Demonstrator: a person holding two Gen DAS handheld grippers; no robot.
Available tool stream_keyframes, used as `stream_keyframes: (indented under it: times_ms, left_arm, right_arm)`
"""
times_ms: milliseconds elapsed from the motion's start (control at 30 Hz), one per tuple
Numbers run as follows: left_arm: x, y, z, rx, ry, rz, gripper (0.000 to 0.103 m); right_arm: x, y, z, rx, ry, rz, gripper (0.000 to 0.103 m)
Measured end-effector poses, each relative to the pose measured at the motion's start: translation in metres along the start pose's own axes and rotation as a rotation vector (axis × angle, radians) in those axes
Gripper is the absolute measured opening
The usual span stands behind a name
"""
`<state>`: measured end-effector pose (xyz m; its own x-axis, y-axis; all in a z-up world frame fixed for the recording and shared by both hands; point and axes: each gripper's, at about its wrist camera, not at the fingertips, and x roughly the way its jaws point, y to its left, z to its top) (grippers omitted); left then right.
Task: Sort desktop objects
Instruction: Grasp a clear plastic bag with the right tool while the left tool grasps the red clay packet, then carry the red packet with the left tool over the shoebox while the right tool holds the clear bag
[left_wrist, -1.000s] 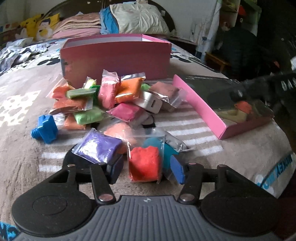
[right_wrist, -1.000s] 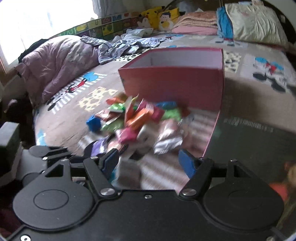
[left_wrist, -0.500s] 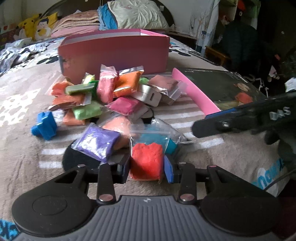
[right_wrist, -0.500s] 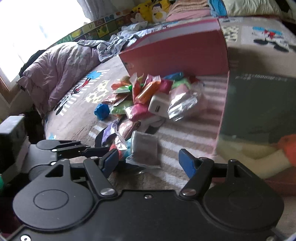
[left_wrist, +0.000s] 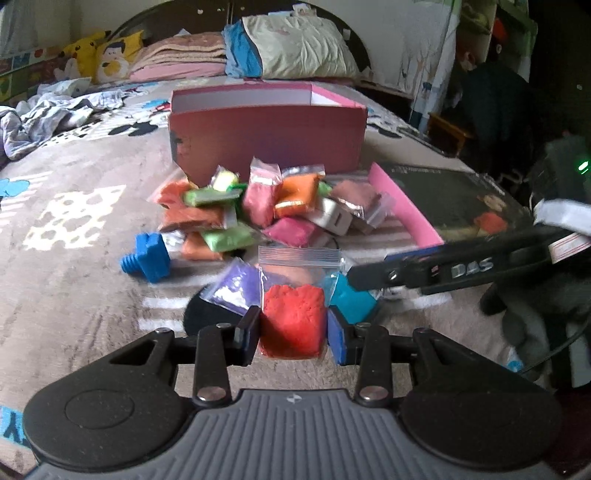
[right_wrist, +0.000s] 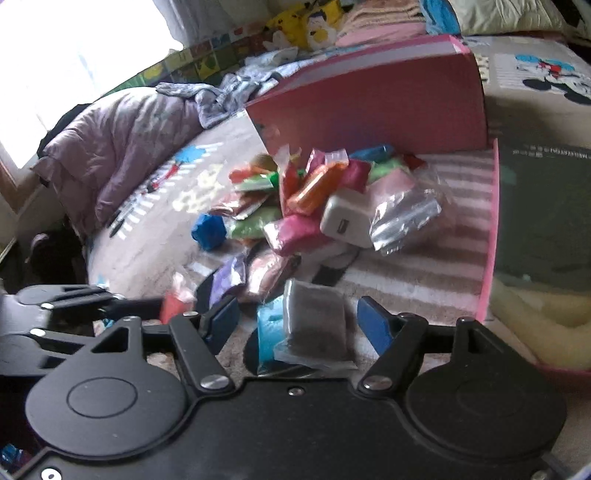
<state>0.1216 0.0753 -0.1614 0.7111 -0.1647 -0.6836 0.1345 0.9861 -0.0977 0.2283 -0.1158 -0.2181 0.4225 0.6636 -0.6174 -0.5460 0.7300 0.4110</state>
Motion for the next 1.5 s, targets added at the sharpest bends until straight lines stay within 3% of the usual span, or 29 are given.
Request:
stream_keyframes:
  times_ms: [100,167,200,233,367,500,667,900,967,1033,1367,1500]
  left_arm:
    - [-0.008,0.0,0.006,0.001,-0.018,-0.002,0.036]
    - [-0.011,0.0,0.009,0.004,-0.029,-0.003,0.036]
    - [-0.013,-0.001,0.011,0.006,-0.034,-0.003,0.036]
    - [-0.014,-0.001,0.012,0.006,-0.038,-0.004,0.036]
    - [-0.017,-0.002,0.017,0.008,-0.051,-0.009,0.036]
    - [-0.016,-0.004,0.021,0.011,-0.054,-0.014,0.036]
    - [-0.014,-0.006,0.026,0.019,-0.054,-0.019,0.036]
    - [-0.014,-0.011,0.041,0.044,-0.071,-0.019,0.036]
    - [-0.014,-0.011,0.047,0.052,-0.08,-0.017,0.036]
    - [-0.013,-0.01,0.055,0.059,-0.091,-0.013,0.036]
    - [-0.004,0.0,0.11,0.113,-0.175,0.029,0.036]
    - [0.003,0.005,0.135,0.124,-0.208,0.051,0.036]
  right_arm:
    - [0.011,0.0,-0.001,0.002,0.031,-0.021,0.069]
    - [0.014,0.006,-0.003,-0.035,0.039,-0.021,0.059]
    - [0.014,0.007,-0.005,-0.038,0.046,-0.005,0.047]
    - [0.014,0.008,-0.007,-0.035,0.054,0.015,0.042]
    - [0.002,0.007,-0.015,-0.012,0.036,0.051,0.033]
    - [-0.008,-0.006,-0.021,0.051,0.009,0.033,0.032]
    - [-0.012,-0.012,-0.02,0.041,-0.017,0.002,0.032]
    - [-0.005,-0.021,-0.022,0.072,-0.039,0.037,0.032]
    - [-0.004,-0.02,-0.023,0.067,-0.045,0.043,0.024]
    - [-0.005,-0.017,-0.023,0.045,-0.048,0.052,0.016]
    - [-0.027,0.001,-0.019,-0.114,-0.116,-0.018,0.014]
    - [-0.026,-0.001,-0.022,-0.16,-0.103,-0.075,0.014]
